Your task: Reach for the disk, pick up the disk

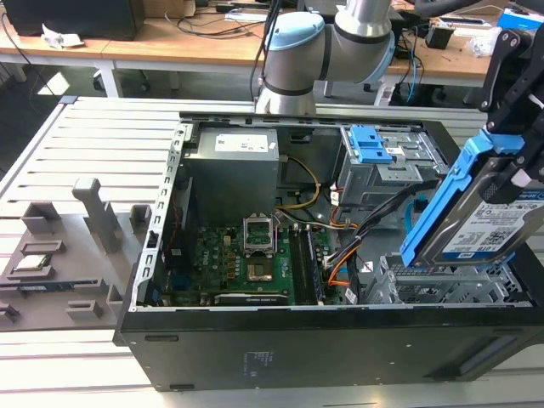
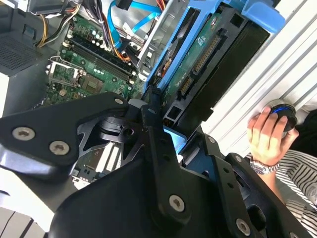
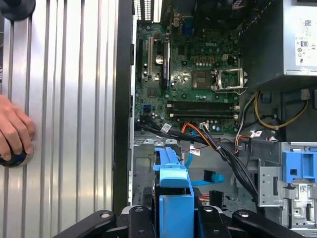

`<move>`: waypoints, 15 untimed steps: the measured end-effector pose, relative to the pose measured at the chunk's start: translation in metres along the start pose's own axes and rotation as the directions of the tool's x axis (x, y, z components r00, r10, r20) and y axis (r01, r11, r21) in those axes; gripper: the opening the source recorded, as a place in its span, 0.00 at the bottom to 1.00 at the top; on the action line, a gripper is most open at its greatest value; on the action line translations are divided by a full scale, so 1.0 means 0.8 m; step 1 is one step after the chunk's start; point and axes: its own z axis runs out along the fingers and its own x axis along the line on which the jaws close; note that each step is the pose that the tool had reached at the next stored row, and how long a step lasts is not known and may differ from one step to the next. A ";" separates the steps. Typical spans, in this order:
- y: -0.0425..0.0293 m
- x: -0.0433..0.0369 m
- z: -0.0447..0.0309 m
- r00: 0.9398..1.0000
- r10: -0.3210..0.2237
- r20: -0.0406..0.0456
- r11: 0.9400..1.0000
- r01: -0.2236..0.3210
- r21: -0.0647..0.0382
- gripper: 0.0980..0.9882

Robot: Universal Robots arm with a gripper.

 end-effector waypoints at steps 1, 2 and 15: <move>0.0000 0.000 0.0006 1.000 0.000 0.003 1.000 0.000 0.000 0.30; -0.0001 0.000 0.0018 1.000 0.000 0.007 1.000 0.000 0.000 0.30; -0.0014 0.000 0.0214 1.000 -0.001 0.016 1.000 0.001 0.000 0.30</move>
